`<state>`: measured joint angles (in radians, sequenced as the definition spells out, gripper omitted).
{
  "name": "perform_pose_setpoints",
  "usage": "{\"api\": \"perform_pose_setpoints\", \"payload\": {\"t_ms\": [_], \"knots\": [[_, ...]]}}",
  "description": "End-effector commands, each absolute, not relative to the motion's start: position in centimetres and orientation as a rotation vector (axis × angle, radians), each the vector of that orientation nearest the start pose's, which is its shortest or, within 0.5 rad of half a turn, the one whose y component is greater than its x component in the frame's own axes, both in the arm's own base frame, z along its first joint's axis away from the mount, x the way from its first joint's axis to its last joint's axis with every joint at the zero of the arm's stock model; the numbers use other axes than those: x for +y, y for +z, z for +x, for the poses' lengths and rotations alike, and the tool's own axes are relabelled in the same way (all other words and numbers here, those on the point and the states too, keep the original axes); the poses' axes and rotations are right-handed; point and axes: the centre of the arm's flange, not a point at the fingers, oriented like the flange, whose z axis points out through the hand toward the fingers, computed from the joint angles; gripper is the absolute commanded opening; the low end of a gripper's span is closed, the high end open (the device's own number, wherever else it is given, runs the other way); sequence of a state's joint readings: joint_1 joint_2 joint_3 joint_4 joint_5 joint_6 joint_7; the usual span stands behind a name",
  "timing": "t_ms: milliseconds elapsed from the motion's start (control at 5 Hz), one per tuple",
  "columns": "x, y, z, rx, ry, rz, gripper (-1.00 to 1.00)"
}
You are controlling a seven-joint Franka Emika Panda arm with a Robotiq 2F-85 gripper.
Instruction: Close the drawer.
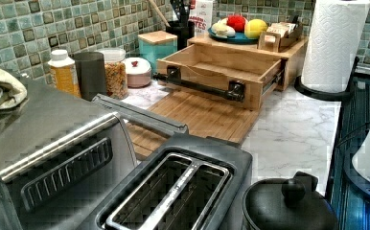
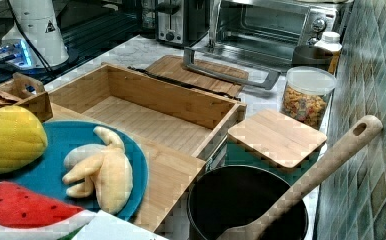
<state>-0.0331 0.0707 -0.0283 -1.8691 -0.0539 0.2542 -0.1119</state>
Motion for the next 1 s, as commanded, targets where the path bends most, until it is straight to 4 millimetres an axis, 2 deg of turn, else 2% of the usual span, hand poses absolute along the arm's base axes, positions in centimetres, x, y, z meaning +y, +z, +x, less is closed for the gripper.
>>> {"api": "perform_pose_setpoints", "payload": {"t_ms": [200, 400, 600, 800, 1000], "knots": [[-4.0, 46.4, 56.6, 1.135, 0.149, -3.018, -1.00], [-2.1, 45.2, 55.7, 0.795, 0.086, -3.129, -1.00], [0.6, 43.5, 55.9, 0.680, 0.101, -3.140, -1.00], [3.0, 40.5, 55.9, 0.731, 0.120, -3.163, -1.00], [3.8, 37.7, 55.9, 0.697, 0.137, -3.228, -1.00]]}}
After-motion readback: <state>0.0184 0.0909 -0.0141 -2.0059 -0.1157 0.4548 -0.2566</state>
